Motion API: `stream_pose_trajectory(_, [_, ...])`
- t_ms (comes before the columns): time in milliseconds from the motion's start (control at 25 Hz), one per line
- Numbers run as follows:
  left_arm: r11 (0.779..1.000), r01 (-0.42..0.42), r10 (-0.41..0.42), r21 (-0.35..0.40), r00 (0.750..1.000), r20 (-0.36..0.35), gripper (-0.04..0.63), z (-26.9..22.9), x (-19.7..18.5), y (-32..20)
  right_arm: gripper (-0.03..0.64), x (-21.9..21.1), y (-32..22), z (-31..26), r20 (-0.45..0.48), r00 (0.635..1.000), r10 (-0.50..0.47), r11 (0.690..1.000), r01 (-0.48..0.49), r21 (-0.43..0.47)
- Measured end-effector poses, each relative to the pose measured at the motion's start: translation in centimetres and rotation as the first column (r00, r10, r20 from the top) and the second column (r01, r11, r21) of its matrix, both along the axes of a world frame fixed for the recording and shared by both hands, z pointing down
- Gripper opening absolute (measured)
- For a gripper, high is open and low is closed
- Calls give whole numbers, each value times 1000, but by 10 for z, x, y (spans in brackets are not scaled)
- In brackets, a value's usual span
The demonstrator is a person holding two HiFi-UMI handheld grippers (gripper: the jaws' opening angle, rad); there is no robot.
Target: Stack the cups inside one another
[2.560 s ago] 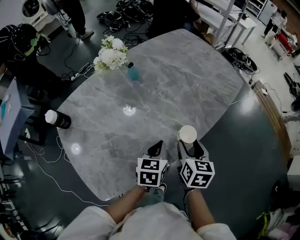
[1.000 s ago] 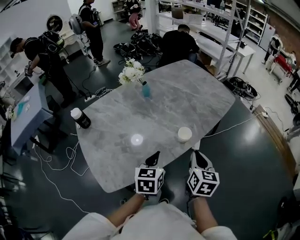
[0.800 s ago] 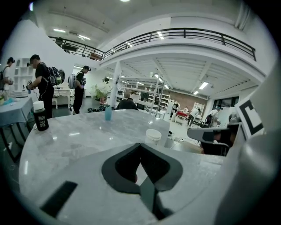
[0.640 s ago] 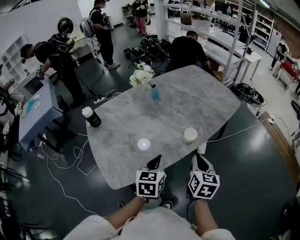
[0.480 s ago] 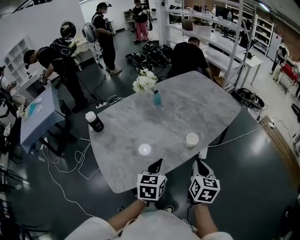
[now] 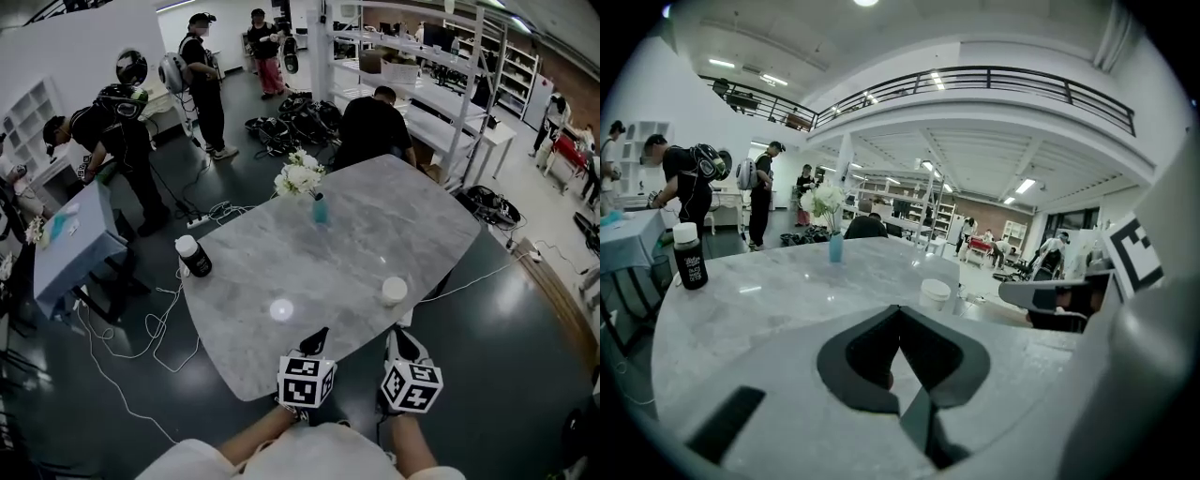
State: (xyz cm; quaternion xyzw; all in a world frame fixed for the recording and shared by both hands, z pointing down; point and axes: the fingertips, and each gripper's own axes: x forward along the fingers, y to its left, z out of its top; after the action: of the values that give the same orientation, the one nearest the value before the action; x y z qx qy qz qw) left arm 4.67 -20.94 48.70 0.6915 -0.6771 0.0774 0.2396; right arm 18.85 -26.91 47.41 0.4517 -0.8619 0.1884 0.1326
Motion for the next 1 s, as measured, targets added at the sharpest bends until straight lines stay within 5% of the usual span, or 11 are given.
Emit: stream_pose_trajectory(1000, [1000, -28, 28, -5, 999, -14, -5, 4, -9, 0, 8, -22, 13, 6, -51, 999, -19, 1000, 19, -5])
